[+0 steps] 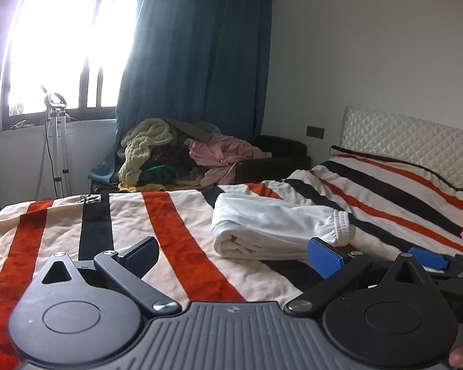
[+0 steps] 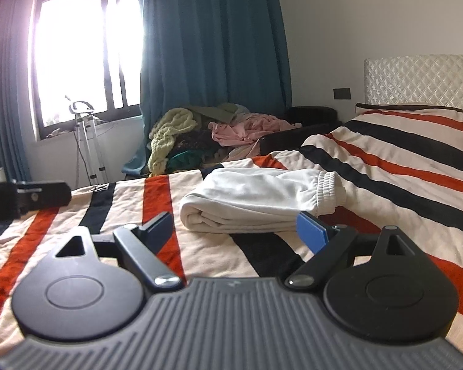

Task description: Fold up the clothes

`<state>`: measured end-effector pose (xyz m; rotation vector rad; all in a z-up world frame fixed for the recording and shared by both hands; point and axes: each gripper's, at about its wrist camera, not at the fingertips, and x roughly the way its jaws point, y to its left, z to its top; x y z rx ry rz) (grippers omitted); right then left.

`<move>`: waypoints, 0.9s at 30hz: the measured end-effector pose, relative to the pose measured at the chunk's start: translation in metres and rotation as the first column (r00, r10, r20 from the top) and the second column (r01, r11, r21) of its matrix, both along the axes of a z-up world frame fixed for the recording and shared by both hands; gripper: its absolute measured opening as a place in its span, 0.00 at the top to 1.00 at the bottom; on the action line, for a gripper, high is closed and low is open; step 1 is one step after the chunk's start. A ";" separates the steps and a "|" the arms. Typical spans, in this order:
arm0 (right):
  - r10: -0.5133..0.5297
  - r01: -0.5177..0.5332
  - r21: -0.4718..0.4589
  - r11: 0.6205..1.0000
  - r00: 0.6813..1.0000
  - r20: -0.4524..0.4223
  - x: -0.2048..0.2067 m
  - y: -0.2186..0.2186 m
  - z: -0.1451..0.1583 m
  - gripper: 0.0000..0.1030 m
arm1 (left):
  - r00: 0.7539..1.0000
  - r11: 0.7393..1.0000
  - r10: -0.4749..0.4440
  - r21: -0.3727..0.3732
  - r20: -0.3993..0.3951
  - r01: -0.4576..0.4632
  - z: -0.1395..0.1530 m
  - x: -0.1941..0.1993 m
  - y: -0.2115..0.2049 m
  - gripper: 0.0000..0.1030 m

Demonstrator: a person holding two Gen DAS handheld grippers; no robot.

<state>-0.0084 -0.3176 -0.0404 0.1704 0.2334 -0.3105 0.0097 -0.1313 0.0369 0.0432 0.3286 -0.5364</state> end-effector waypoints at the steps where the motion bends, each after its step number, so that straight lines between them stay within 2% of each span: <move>1: -0.003 0.003 -0.003 1.000 1.000 -0.003 0.001 0.000 -0.001 0.14 | 1.000 1.000 0.000 0.001 -0.001 0.000 -0.002 0.000 0.000 0.00; 14: -0.038 0.038 0.001 0.999 0.999 -0.036 0.007 0.000 -0.009 0.14 | 1.000 0.999 0.007 0.042 -0.006 -0.007 -0.021 -0.002 -0.007 0.00; 27: -0.046 0.046 -0.003 0.999 0.998 -0.040 0.007 0.002 -0.009 0.14 | 0.999 0.999 0.046 0.019 -0.026 -0.046 -0.022 0.002 0.000 0.00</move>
